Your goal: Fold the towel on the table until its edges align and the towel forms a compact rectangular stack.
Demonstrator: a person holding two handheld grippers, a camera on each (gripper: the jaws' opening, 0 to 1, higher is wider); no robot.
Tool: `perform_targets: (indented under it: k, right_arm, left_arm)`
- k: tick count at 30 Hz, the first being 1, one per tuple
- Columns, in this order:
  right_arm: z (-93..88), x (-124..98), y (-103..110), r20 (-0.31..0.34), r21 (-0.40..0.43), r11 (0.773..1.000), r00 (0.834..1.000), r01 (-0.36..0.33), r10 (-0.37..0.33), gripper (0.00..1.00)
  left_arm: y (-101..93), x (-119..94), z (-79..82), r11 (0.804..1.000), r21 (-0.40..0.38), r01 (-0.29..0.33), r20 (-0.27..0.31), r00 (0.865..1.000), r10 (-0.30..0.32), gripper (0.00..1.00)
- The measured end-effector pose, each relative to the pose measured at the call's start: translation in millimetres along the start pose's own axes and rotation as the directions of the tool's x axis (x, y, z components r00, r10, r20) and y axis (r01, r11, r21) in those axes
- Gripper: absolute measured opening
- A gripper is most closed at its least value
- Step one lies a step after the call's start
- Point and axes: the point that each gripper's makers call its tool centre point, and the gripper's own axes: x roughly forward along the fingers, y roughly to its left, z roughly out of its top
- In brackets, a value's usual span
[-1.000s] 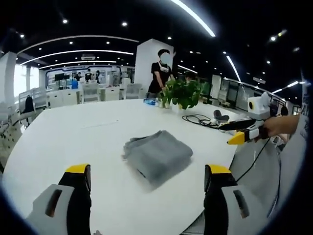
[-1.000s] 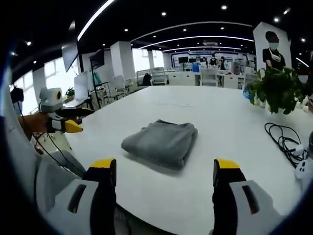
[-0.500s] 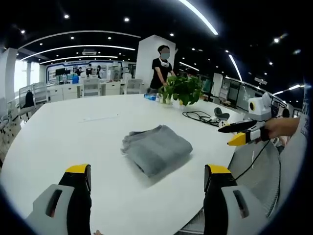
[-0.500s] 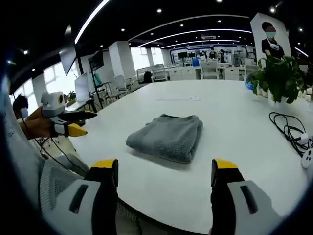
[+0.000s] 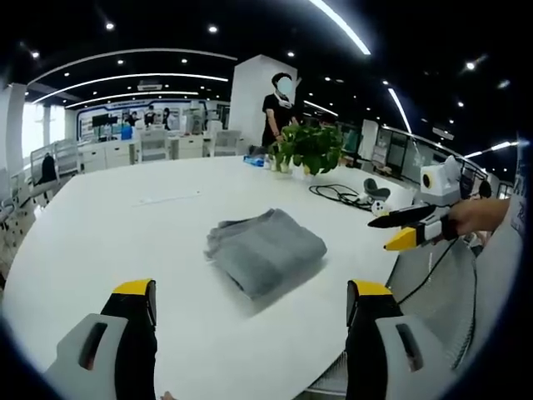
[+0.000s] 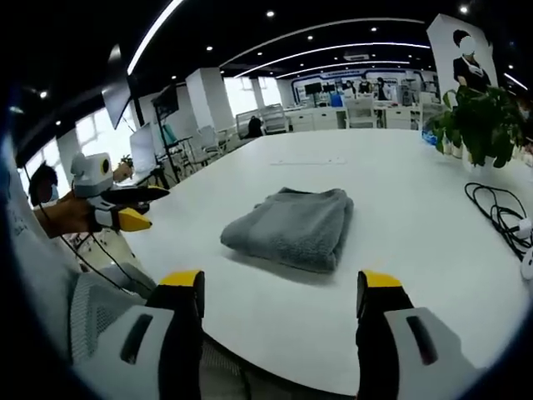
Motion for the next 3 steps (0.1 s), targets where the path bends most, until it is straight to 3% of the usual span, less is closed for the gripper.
perform_targets:
  k: [3]
  right_arm:
    - [1.1, 1.5, 3.1, 0.003, -0.001, 1.000, 1.000, -0.003, 0.003, 0.75]
  left_arm:
    - [0.0, 1.5, 1.5, 1.000, 0.003, 0.001, 0.003, 1.000, -0.001, 0.98]
